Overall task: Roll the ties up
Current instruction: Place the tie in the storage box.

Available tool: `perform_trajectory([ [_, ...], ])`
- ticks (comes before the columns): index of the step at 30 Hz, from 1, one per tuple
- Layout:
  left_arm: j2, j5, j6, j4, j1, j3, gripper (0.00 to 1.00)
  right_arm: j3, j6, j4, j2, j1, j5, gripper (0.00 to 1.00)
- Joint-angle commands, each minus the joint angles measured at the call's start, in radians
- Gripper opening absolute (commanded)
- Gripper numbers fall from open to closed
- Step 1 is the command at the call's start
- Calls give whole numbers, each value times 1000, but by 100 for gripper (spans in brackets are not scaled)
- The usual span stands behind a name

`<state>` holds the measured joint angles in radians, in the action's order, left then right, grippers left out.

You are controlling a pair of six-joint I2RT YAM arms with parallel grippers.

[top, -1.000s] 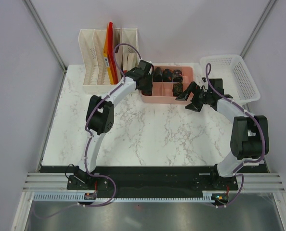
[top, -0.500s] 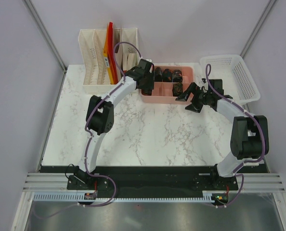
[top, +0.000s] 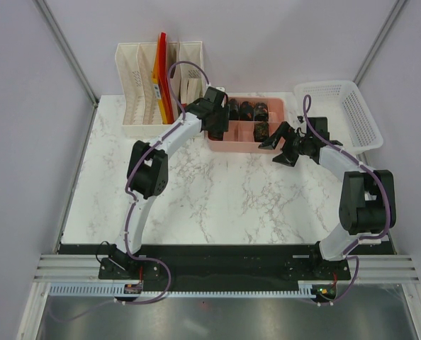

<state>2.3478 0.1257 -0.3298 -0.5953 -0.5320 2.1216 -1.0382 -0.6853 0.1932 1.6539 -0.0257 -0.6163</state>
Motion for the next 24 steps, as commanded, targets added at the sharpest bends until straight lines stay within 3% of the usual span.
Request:
perform_trajectory([
  [1,-47,40,34,3,6,31,66,3,-11,-29,-19,4,-13,98],
  [24,-85,144,74,8,-23,43,76,10,-33,-47,-20,6,-25,98],
])
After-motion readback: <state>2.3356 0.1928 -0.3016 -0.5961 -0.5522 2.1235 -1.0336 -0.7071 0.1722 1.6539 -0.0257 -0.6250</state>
